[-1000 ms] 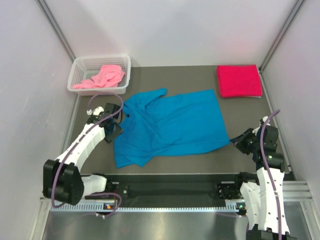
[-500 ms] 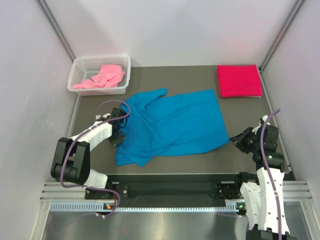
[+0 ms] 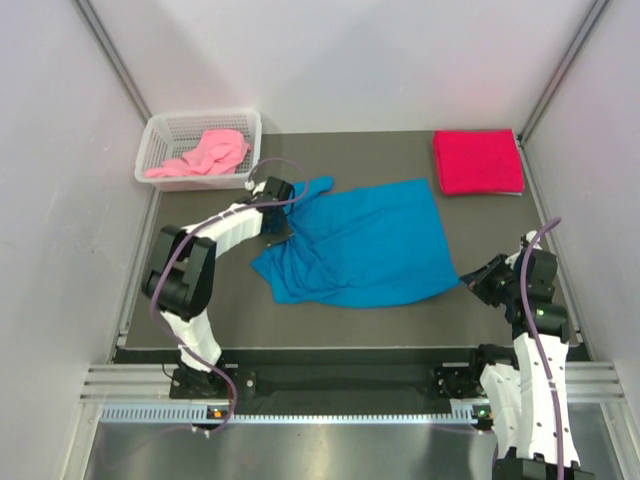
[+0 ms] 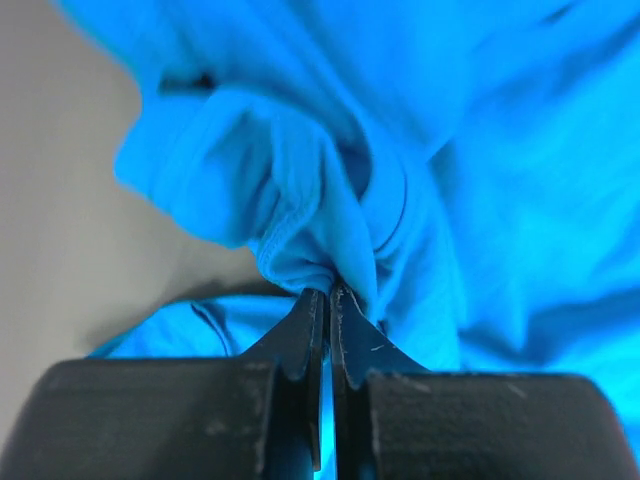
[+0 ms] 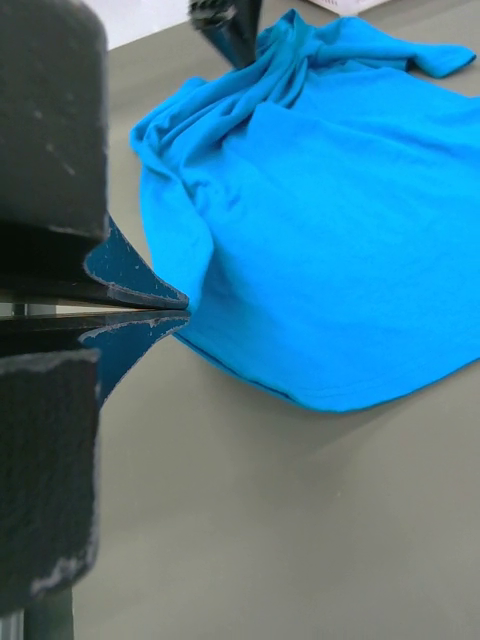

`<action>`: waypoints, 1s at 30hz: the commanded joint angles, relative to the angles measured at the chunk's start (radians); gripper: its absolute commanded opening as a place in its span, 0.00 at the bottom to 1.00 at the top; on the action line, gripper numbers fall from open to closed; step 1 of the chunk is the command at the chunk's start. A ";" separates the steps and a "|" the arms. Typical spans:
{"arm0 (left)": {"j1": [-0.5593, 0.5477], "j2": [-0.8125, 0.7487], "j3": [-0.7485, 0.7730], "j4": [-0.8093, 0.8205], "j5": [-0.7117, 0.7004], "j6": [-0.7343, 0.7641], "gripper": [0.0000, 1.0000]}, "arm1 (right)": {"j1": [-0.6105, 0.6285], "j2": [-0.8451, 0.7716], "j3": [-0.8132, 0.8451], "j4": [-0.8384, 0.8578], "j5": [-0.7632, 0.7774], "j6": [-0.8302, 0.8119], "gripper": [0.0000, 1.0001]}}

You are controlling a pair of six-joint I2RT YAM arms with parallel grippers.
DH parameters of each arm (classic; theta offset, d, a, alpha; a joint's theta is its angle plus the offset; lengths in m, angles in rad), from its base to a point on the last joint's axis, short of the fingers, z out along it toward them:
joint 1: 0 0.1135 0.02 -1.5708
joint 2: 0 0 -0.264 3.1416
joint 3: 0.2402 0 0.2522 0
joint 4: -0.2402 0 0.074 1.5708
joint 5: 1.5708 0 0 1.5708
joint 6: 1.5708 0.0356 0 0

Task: Fold and stack the t-shirts
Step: Flatten the tshirt out

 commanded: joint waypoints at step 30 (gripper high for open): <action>0.148 0.051 0.178 -0.273 -0.015 -0.235 0.30 | -0.013 -0.005 0.009 0.084 0.000 0.000 0.00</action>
